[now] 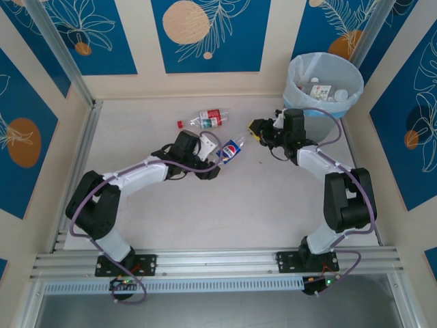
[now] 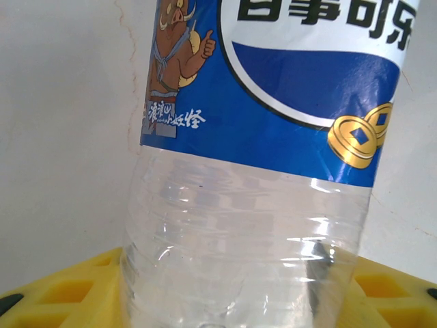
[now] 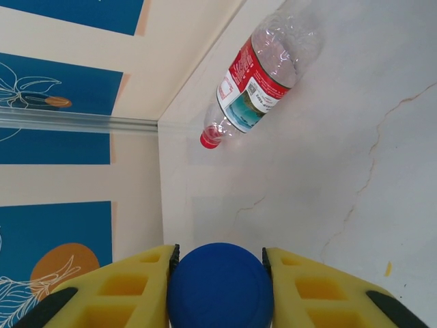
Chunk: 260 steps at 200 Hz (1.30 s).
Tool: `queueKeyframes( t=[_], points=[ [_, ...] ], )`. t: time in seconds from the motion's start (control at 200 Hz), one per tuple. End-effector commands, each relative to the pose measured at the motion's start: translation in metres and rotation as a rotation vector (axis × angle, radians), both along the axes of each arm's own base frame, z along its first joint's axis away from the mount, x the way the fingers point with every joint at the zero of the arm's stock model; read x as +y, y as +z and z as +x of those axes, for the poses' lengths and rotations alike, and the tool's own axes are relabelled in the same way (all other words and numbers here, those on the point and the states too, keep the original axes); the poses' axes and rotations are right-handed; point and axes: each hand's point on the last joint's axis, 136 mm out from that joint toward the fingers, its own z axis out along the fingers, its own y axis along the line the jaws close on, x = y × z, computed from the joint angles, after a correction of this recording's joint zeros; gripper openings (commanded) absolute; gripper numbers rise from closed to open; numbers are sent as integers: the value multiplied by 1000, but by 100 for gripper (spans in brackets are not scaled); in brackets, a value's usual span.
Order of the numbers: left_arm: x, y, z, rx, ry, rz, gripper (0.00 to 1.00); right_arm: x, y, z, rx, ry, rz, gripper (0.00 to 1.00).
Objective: Put the plastic bottles in the bin
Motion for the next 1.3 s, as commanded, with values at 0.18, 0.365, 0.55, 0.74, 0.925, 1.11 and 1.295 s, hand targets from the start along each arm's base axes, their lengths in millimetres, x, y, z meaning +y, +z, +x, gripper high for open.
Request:
queueKeyframes(
  t=[0.18, 0.365, 0.55, 0.74, 0.925, 1.11, 1.295],
  points=[
    [-9, 29, -10, -19, -41, -76, 27, -2, 15, -15, -62, 2, -35, 0],
    [-12, 55, -14, -45, -31, -159, 53, 1, 36, -25, -102, 22, -13, 0],
    [-6, 81, -16, -75, -13, -178, 78, -1, 68, -32, -175, 12, 2, 0],
    [5, 90, -11, -96, 54, -176, 96, -8, 94, -37, -250, -21, -9, 0],
    [-1, 106, -22, -133, 3, -284, 99, -13, 104, -42, -280, -43, -29, 0],
    [3, 110, -27, -160, -5, -302, 99, -15, 109, -45, -290, -50, -35, 0],
    [20, 115, -15, -211, 98, -299, 99, -17, 115, -46, -301, -61, -36, 0]
  ],
)
